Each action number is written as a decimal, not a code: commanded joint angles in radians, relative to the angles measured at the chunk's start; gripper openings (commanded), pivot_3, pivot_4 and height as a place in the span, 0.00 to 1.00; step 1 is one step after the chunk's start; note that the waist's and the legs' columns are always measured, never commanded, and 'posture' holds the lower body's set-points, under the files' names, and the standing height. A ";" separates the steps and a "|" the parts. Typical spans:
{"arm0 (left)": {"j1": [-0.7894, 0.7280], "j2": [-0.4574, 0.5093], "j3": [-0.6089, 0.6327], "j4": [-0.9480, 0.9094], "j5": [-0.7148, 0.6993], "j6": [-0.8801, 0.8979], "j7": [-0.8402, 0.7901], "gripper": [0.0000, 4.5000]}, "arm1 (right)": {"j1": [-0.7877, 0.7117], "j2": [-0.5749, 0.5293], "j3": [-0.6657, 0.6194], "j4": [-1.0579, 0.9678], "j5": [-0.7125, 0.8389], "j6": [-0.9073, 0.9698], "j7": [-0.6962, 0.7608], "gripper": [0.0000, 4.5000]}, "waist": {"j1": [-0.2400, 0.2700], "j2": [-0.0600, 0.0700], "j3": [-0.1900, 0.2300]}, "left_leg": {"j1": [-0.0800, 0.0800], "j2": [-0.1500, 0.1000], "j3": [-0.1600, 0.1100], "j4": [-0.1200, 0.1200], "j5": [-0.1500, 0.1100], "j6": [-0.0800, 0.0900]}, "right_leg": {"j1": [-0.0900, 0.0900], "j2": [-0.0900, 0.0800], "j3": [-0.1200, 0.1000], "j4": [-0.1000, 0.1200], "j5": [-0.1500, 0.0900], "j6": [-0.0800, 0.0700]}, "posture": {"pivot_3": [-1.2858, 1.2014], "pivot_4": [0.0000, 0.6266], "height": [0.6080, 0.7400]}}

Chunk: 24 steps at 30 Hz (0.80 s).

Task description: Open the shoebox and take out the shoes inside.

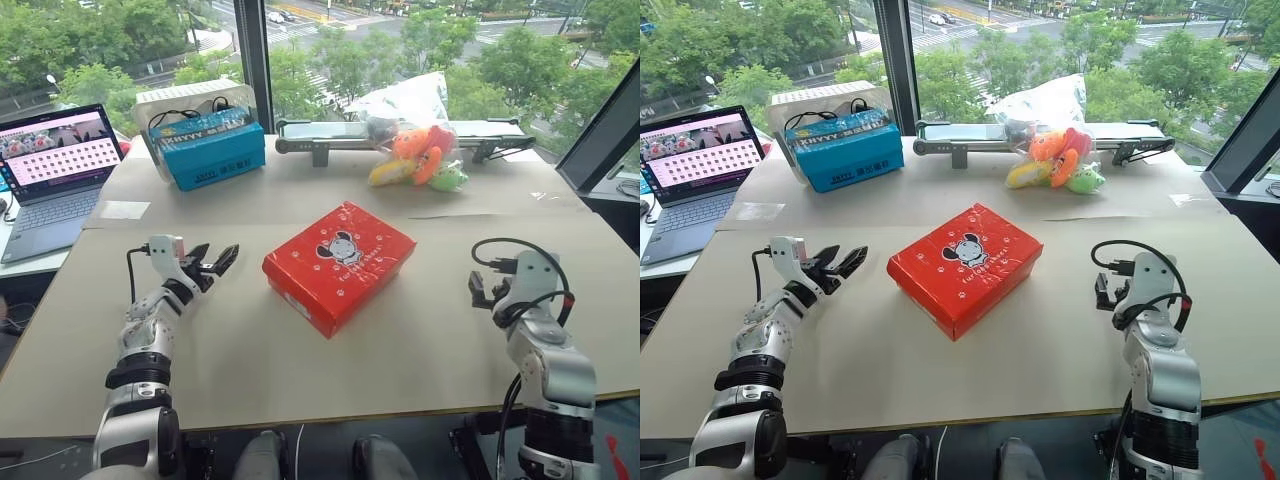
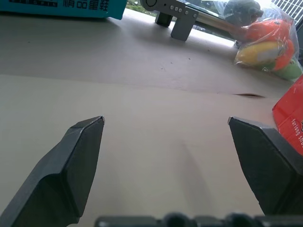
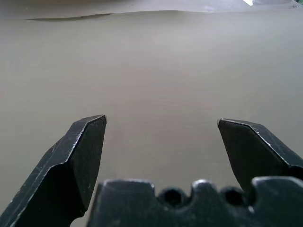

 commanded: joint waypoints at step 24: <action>0.275 0.306 -0.189 -0.270 0.003 -0.225 -0.664 1.00 | 0.113 -0.329 0.088 -0.367 0.295 0.299 0.498 0.99 | 0.004 0.000 0.000 | 0.004 0.003 -0.001 -0.001 -0.003 -0.005 | -0.002 -0.001 0.001 0.007 -0.011 -0.008 | 0.52 0.24 1.00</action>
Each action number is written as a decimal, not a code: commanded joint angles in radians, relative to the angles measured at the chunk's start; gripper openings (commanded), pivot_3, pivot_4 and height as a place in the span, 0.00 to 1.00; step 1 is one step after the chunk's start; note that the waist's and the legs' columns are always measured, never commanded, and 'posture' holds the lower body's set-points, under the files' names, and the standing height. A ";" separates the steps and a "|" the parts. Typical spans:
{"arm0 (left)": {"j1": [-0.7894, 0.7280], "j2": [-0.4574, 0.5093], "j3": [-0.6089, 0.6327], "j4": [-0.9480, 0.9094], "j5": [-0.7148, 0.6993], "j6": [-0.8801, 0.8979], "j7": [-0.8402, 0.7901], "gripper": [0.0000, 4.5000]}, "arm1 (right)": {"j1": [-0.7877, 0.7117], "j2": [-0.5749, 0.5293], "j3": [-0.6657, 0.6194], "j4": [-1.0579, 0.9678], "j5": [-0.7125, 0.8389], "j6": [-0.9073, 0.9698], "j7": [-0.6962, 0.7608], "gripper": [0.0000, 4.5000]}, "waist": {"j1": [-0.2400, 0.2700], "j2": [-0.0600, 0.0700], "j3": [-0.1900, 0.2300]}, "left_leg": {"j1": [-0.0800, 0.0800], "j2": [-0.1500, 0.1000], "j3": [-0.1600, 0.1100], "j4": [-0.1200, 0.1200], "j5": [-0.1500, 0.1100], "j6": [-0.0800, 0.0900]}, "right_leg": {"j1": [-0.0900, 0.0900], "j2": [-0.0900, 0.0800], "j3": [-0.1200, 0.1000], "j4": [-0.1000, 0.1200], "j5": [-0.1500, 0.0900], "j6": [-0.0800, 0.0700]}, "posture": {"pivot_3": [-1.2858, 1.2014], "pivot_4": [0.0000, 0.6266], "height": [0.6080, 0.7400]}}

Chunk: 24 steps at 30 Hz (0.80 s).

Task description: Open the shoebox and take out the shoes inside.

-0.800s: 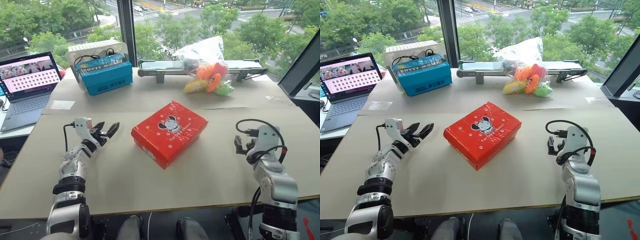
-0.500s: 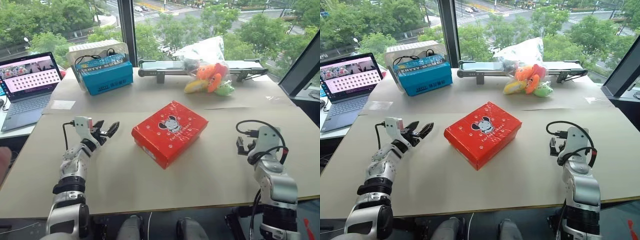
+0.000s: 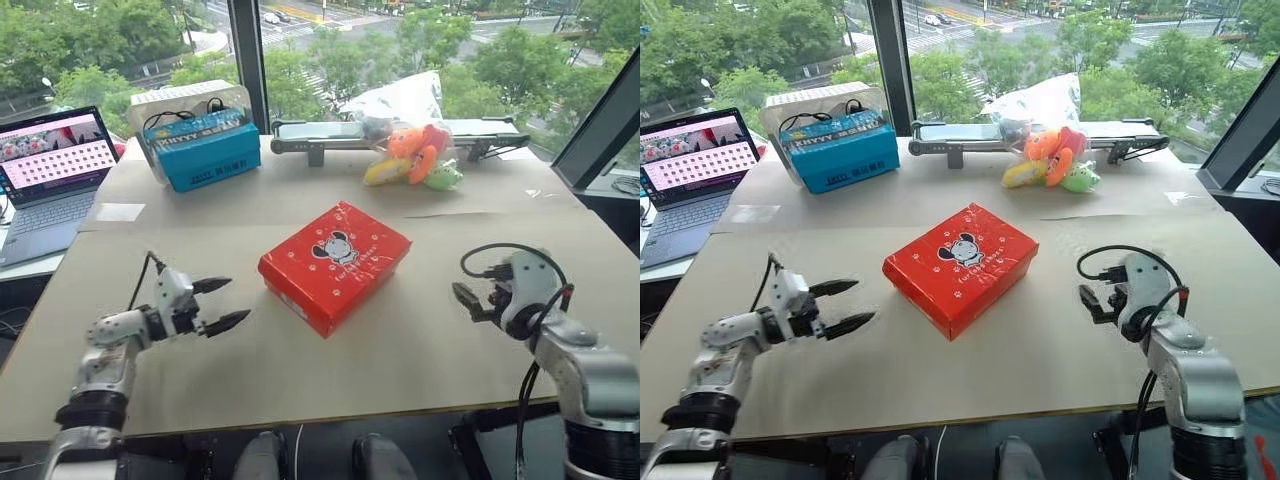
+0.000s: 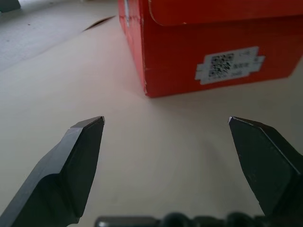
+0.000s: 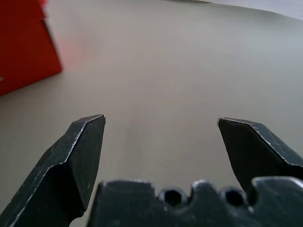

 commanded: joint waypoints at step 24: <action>0.029 0.044 -0.025 -0.131 -0.042 0.032 -0.125 1.00 | 0.016 -0.022 0.172 -0.110 0.118 -0.009 0.111 0.30 | 0.016 0.000 0.000 | -0.001 -0.002 0.000 0.002 -0.002 -0.003 | 0.001 -0.004 -0.002 0.000 -0.001 0.003 | 0.52 0.24 1.00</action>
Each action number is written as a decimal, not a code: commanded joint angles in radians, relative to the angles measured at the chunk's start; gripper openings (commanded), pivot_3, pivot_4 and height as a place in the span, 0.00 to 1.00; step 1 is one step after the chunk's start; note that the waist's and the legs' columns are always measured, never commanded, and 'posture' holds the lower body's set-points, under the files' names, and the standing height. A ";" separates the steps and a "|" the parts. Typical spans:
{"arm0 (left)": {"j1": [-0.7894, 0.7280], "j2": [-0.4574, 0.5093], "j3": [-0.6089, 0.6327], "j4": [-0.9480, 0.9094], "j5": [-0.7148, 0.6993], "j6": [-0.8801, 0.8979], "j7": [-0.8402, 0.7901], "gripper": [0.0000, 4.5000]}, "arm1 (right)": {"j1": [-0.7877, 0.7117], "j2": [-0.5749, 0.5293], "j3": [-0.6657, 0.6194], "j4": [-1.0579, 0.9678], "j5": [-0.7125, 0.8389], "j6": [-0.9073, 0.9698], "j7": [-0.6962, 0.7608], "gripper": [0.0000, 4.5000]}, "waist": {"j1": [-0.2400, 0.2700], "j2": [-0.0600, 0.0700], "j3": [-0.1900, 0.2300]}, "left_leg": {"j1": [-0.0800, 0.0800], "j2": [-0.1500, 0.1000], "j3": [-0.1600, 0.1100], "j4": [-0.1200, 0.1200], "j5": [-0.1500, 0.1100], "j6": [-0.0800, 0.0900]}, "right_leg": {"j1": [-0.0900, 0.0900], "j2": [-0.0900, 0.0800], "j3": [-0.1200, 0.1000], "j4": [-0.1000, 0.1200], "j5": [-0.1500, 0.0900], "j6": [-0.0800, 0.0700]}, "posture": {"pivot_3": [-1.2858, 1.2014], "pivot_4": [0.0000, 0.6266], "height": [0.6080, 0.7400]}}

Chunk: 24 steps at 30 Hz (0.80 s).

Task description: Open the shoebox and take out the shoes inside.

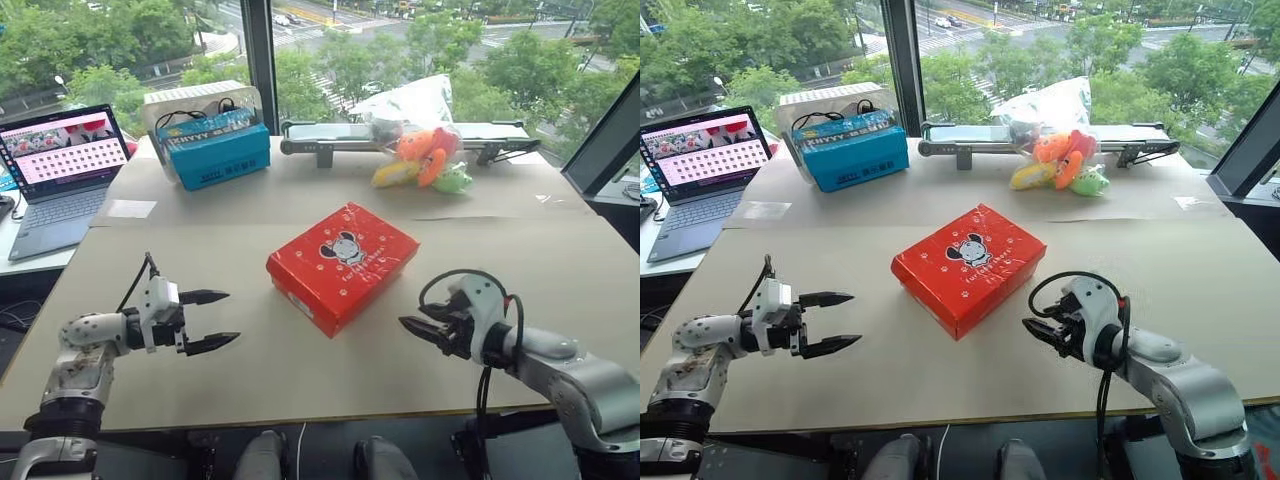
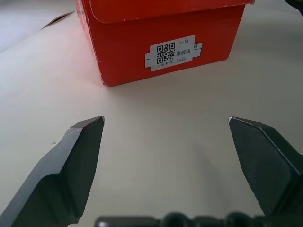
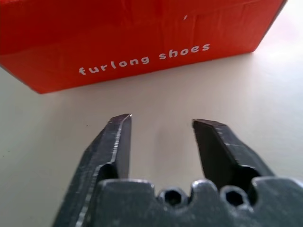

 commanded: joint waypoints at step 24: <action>0.064 0.027 0.027 -0.204 -0.085 0.115 0.026 1.00 | -0.274 0.083 0.202 0.129 -0.124 -0.066 -0.018 0.02 | -0.006 0.000 0.000 | -0.001 0.000 0.000 0.002 0.000 0.000 | -0.001 0.000 0.000 0.001 0.000 0.000 | 0.52 0.24 1.00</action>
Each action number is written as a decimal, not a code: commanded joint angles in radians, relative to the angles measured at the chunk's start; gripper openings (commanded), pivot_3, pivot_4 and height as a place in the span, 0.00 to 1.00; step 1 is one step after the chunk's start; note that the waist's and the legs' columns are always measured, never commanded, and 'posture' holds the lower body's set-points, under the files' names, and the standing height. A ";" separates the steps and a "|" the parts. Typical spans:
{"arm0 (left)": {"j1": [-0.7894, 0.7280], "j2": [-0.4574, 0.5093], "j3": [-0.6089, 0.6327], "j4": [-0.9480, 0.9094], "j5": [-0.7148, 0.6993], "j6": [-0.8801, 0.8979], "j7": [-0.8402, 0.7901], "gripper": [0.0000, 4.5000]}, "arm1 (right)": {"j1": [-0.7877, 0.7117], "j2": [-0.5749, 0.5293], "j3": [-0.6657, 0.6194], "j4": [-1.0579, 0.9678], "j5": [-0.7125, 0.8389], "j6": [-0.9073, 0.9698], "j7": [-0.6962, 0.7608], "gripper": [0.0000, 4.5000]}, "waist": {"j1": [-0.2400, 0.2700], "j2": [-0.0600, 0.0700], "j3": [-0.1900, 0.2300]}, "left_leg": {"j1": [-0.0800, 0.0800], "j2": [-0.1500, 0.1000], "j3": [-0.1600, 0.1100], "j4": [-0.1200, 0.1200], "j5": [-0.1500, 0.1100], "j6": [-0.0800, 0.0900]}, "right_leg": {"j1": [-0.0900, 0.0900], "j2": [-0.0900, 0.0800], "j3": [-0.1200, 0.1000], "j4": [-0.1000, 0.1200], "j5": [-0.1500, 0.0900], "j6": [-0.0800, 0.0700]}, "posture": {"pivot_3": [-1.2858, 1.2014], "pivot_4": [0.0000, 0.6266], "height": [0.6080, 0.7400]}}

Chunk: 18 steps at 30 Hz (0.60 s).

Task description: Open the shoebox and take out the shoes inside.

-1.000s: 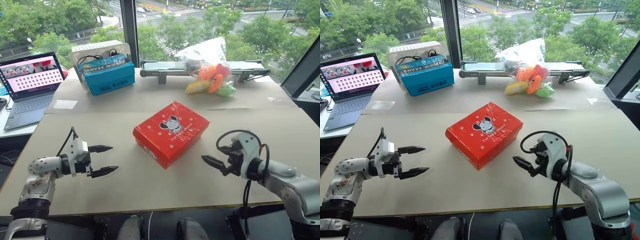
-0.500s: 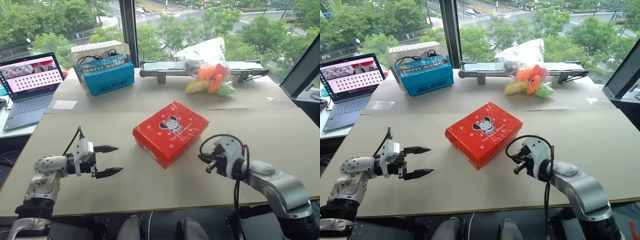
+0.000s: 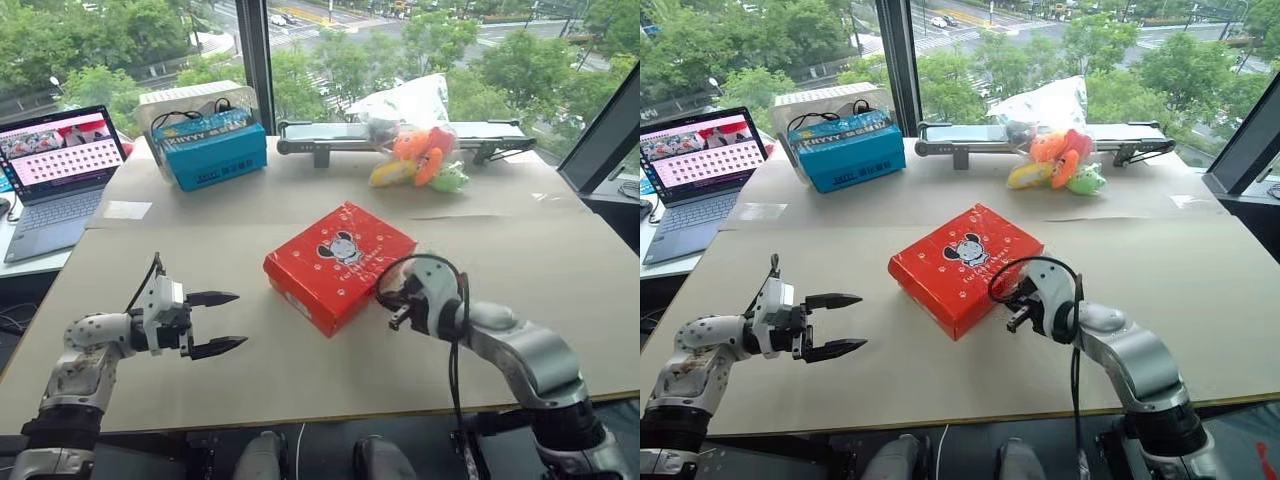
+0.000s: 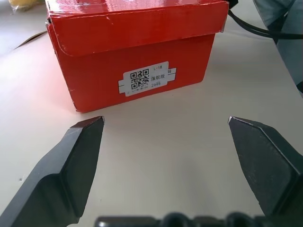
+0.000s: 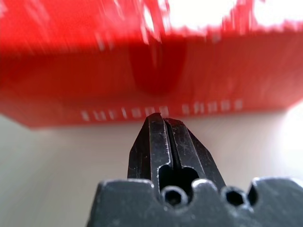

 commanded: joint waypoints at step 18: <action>0.036 0.012 0.039 -0.086 -0.028 0.015 0.036 1.00 | -0.275 0.052 -0.057 -0.061 0.125 0.124 0.046 0.02 | -0.011 0.000 0.000 | 0.000 0.001 0.001 0.000 0.000 0.000 | -0.001 0.000 0.001 0.001 0.000 0.000 | 0.52 0.24 1.00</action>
